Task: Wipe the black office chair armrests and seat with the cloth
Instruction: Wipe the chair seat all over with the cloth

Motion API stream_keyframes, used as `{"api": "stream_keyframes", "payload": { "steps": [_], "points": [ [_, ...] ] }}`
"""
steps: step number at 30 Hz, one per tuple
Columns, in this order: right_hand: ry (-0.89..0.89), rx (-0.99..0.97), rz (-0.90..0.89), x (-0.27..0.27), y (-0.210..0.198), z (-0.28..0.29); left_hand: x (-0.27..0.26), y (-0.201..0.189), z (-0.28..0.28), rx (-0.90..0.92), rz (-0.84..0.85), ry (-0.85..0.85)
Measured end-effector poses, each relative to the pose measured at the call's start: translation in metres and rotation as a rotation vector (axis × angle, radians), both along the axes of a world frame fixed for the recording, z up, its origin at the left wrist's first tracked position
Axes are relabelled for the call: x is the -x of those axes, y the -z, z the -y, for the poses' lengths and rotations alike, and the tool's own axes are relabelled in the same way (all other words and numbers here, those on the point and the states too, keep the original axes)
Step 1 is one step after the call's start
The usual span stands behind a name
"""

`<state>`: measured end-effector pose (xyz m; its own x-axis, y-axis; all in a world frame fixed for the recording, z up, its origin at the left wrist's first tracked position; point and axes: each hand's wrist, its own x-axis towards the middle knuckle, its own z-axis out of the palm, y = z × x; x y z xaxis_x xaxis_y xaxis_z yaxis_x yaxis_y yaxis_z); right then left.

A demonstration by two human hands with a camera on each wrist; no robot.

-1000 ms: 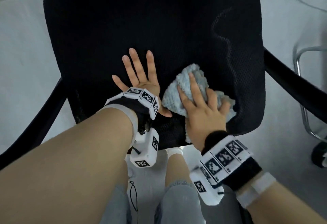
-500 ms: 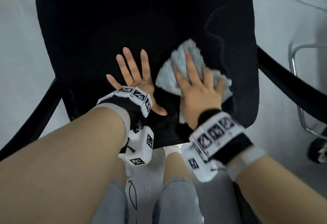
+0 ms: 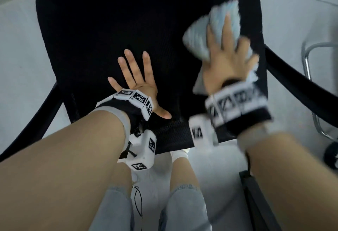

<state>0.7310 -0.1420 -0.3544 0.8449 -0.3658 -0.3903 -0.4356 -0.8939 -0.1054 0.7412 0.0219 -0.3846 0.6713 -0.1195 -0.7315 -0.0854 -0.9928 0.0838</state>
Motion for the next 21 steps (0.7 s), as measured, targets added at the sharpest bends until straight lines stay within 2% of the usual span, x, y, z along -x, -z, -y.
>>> {"api": "stream_keyframes", "payload": {
  "steps": [3, 5, 7, 12, 14, 16, 21],
  "points": [
    [-0.051, -0.087, -0.175, 0.078, -0.012, -0.012, -0.005, -0.004, 0.001, 0.037, -0.061, -0.021],
    [-0.051, -0.093, -0.228, 0.099, -0.014, -0.007, -0.007, -0.005, -0.001, 0.068, -0.084, -0.003],
    [-0.065, -0.068, -0.197, 0.081, -0.009, 0.000, -0.005, -0.004, -0.002, 0.069, -0.067, -0.001],
    [-0.030, 0.001, 0.007, -0.024, 0.007, 0.014, 0.003, 0.003, 0.001, 0.064, 0.079, -0.046],
    [-0.042, 0.014, 0.010, -0.037, 0.008, 0.015, 0.004, 0.004, 0.001, 0.052, 0.120, -0.059],
    [-0.053, 0.005, 0.000, -0.019, 0.003, 0.015, 0.003, 0.002, 0.003, 0.038, 0.075, -0.061],
    [-0.038, -0.058, -0.196, 0.095, -0.016, 0.000, -0.001, -0.005, 0.003, 0.010, -0.030, -0.009]
  ]
}}
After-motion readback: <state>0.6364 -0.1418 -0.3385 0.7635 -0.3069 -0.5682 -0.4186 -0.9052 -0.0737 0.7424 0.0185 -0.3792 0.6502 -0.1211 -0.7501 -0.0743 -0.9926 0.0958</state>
